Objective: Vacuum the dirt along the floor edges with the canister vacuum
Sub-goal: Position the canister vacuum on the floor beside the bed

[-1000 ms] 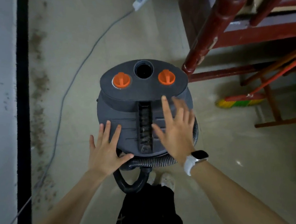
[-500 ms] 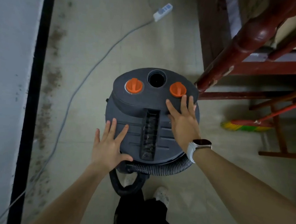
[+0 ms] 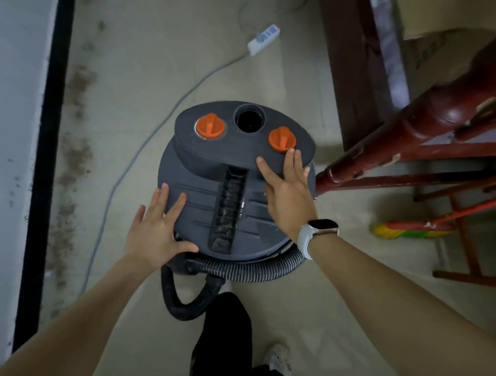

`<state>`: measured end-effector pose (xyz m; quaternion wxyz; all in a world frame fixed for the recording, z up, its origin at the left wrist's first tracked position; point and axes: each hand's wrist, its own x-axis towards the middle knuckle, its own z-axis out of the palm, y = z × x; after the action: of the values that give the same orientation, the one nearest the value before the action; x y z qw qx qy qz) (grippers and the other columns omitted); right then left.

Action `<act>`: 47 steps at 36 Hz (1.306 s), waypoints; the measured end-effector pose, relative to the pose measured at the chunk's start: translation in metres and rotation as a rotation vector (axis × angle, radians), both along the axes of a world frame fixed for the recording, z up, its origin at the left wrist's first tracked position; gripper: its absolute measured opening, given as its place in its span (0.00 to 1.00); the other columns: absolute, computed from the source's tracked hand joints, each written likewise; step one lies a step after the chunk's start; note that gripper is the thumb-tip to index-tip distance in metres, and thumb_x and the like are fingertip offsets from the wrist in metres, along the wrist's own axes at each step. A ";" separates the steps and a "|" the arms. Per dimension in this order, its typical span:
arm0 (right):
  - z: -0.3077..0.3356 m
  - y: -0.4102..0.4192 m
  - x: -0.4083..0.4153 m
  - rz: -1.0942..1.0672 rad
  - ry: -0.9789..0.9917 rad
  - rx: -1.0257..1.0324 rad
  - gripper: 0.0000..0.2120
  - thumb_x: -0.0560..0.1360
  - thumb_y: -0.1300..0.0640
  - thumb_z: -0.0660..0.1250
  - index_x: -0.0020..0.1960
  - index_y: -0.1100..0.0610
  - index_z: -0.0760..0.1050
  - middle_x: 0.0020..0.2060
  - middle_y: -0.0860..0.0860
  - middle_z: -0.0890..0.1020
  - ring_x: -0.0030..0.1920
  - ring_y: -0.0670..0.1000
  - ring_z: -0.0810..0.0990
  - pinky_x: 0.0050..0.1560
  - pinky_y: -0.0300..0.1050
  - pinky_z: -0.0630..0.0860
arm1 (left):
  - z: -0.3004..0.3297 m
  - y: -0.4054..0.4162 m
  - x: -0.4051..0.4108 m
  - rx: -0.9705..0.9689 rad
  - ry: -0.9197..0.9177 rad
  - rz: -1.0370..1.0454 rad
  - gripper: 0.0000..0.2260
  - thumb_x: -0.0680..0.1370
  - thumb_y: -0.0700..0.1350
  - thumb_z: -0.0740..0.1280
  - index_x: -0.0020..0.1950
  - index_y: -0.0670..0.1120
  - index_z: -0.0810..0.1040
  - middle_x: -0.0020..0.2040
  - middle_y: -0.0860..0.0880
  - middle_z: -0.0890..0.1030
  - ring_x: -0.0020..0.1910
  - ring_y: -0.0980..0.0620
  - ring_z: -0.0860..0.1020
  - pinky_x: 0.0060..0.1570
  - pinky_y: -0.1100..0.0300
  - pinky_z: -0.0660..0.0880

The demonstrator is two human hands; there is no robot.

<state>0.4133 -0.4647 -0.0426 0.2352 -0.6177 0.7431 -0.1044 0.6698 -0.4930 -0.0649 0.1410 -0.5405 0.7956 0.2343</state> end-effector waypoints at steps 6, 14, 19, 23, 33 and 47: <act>0.006 -0.059 -0.006 0.045 0.018 0.068 0.29 0.82 0.58 0.57 0.79 0.50 0.50 0.76 0.67 0.41 0.76 0.65 0.37 0.74 0.61 0.39 | 0.002 -0.059 -0.005 0.024 -0.034 -0.022 0.50 0.70 0.65 0.69 0.79 0.49 0.42 0.78 0.45 0.36 0.77 0.47 0.38 0.75 0.46 0.49; 0.008 -0.137 -0.030 0.047 0.063 0.108 0.33 0.81 0.53 0.61 0.79 0.47 0.46 0.77 0.64 0.38 0.77 0.62 0.35 0.75 0.55 0.39 | -0.004 -0.131 -0.028 0.023 0.036 0.007 0.50 0.70 0.63 0.70 0.79 0.49 0.42 0.78 0.45 0.35 0.77 0.48 0.36 0.75 0.45 0.52; 0.008 -0.173 -0.047 0.018 0.087 0.117 0.34 0.80 0.47 0.61 0.79 0.46 0.45 0.77 0.63 0.39 0.77 0.61 0.35 0.75 0.54 0.40 | -0.005 -0.171 -0.048 0.030 0.034 0.005 0.50 0.70 0.62 0.71 0.79 0.50 0.41 0.78 0.46 0.35 0.77 0.49 0.36 0.75 0.44 0.53; 0.009 -0.200 -0.060 0.021 0.077 0.133 0.34 0.80 0.47 0.61 0.79 0.45 0.46 0.77 0.63 0.38 0.77 0.60 0.35 0.75 0.54 0.39 | -0.004 -0.198 -0.061 0.039 0.025 0.003 0.50 0.70 0.62 0.70 0.79 0.50 0.40 0.78 0.46 0.34 0.77 0.48 0.36 0.74 0.44 0.54; 0.011 -0.262 -0.105 0.063 0.049 0.153 0.33 0.81 0.51 0.61 0.79 0.47 0.46 0.77 0.63 0.39 0.77 0.60 0.35 0.75 0.54 0.39 | -0.006 -0.246 -0.100 0.013 0.034 0.019 0.49 0.71 0.65 0.68 0.79 0.49 0.41 0.78 0.44 0.36 0.77 0.46 0.37 0.74 0.44 0.55; 0.017 -0.375 -0.163 0.087 0.097 0.229 0.33 0.81 0.49 0.60 0.79 0.43 0.44 0.77 0.61 0.36 0.77 0.59 0.34 0.76 0.54 0.43 | 0.003 -0.326 -0.170 -0.025 0.019 0.095 0.47 0.71 0.68 0.65 0.79 0.51 0.41 0.78 0.45 0.37 0.77 0.47 0.38 0.75 0.45 0.51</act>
<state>0.2505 -0.8393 -0.0252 0.2724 -0.6227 0.7332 0.0216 0.5001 -0.8192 -0.0623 0.1155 -0.5771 0.7733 0.2360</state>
